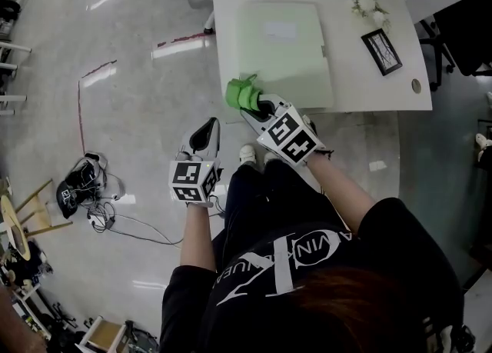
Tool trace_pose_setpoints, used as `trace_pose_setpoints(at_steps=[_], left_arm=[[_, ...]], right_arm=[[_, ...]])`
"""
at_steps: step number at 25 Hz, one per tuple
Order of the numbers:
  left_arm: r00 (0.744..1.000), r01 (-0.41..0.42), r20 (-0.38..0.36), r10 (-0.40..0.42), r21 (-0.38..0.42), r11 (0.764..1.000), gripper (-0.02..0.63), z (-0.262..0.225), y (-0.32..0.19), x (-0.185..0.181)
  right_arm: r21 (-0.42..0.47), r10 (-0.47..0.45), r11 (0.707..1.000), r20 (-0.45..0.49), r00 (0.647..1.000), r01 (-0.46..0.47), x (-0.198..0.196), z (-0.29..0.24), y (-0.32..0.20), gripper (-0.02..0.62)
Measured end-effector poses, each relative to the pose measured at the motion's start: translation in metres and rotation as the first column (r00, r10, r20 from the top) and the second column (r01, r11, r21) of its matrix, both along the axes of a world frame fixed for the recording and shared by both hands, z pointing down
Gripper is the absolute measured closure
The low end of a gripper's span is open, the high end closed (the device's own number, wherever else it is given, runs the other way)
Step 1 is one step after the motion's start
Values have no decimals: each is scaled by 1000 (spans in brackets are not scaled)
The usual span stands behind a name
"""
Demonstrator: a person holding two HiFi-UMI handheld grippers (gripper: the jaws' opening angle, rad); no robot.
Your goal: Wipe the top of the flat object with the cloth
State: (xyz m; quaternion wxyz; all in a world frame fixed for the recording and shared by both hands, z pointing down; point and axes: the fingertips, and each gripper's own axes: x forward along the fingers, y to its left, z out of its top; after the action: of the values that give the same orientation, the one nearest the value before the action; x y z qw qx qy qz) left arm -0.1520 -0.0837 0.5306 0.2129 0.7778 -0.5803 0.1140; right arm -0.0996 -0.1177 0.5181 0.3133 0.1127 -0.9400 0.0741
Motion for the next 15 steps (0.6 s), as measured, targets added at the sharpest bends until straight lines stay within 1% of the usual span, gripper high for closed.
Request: trace_pose_setpoints(at_steps=[4, 7, 11, 15], left_arm=[[1000, -10, 0, 10, -7, 1000, 595, 1, -1, -2], [1000, -21, 2, 21, -5, 1000, 595, 0, -7, 0], [999, -52, 3, 52, -3, 999, 595, -1, -17, 9], [996, -94, 7, 93, 3, 996, 595, -4, -26, 21]], right_arm=[[-27, 33, 999, -12, 999, -34, 10, 4, -4, 548], [-37, 72, 997, -15, 997, -73, 25, 7, -10, 549], [-51, 149, 987, -10, 989, -150, 53, 8, -17, 549], [-81, 238, 968, 1, 971, -237, 83, 8, -25, 549]])
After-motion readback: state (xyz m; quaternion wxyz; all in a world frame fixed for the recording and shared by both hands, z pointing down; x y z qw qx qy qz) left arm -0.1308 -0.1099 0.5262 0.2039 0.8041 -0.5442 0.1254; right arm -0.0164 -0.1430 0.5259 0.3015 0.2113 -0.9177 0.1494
